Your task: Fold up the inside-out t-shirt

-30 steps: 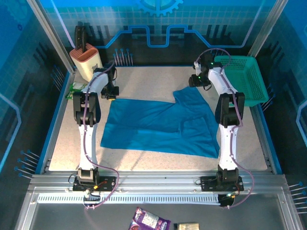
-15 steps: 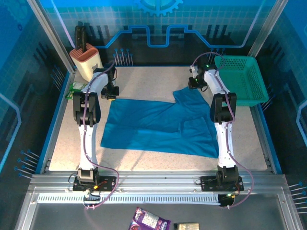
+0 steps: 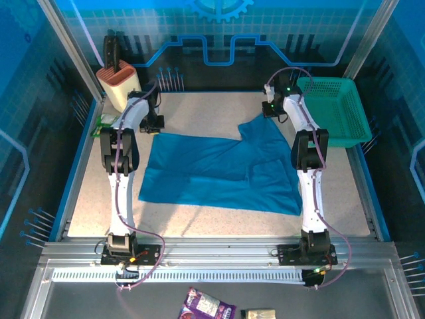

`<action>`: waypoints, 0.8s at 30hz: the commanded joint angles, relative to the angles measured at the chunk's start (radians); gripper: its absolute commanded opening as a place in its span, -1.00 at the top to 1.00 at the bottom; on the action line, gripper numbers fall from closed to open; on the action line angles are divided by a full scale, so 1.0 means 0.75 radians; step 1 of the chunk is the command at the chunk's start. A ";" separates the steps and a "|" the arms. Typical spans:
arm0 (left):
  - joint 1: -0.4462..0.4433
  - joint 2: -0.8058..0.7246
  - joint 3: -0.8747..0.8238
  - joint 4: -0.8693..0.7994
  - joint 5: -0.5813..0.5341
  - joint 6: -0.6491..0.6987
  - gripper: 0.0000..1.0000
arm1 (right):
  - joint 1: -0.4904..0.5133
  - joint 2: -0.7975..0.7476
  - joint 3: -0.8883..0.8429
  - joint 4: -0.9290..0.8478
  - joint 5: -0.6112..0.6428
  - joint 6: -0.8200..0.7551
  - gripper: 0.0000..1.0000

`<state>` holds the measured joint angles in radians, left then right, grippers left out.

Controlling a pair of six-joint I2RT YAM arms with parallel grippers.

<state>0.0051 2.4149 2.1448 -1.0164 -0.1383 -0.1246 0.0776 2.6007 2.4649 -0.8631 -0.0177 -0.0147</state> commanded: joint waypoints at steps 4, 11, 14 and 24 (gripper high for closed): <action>0.033 -0.067 0.125 0.005 0.000 -0.057 1.00 | -0.019 -0.187 0.085 0.053 -0.004 0.057 1.00; 0.048 -0.185 0.004 0.108 0.021 -0.096 1.00 | -0.022 -0.319 0.020 -0.012 -0.048 0.114 1.00; 0.060 -0.283 -0.135 0.203 0.049 -0.121 1.00 | -0.020 -0.462 -0.142 0.007 -0.071 0.161 1.00; 0.126 -0.588 -0.614 0.451 0.189 -0.214 1.00 | -0.012 -0.920 -0.761 0.117 -0.090 0.271 1.00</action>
<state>0.0830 2.0422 1.7550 -0.7422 -0.0406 -0.2462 0.0711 1.9915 1.9656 -0.7979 -0.0643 0.1474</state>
